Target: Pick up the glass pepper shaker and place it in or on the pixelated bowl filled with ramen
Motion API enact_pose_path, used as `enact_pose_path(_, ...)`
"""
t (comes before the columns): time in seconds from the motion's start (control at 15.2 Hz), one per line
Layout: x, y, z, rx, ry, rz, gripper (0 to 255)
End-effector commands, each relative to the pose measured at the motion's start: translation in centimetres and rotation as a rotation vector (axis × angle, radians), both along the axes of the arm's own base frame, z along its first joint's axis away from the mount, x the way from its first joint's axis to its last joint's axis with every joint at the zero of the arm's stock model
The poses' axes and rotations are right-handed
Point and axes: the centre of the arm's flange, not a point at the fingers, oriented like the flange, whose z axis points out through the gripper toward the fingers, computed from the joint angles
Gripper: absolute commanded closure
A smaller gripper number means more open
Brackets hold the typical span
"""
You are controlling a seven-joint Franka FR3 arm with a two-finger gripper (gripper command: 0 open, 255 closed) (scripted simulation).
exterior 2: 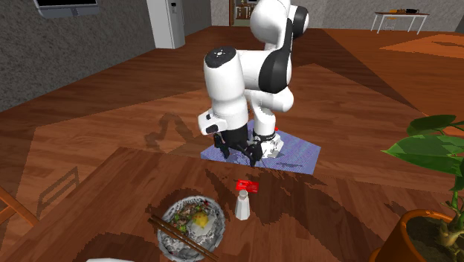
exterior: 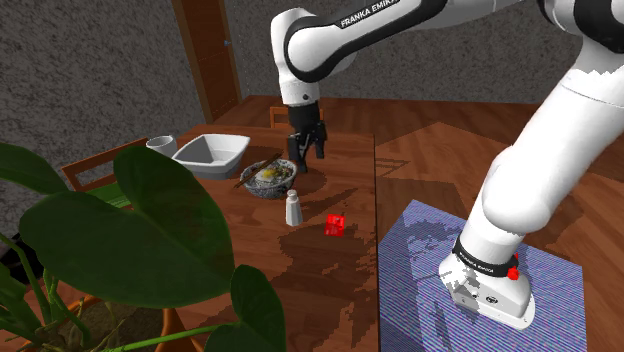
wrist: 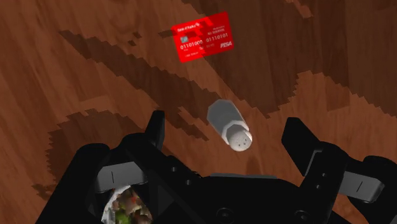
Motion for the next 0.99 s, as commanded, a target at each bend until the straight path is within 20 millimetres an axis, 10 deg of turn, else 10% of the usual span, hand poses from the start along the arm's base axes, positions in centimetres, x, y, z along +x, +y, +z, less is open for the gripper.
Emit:
enact_pose_path(0.0, 1.7, 1.6, -2.0, 0.000, 0.009, 0.003, 0)
enact_pose_path(0.26, 4.6, 4.5, -5.1, -0.003, 0.025, 0.009, 0)
enact_pose_path(0.92, 3.7, 4.6, -9.1, -0.003, 0.025, 0.009, 0)
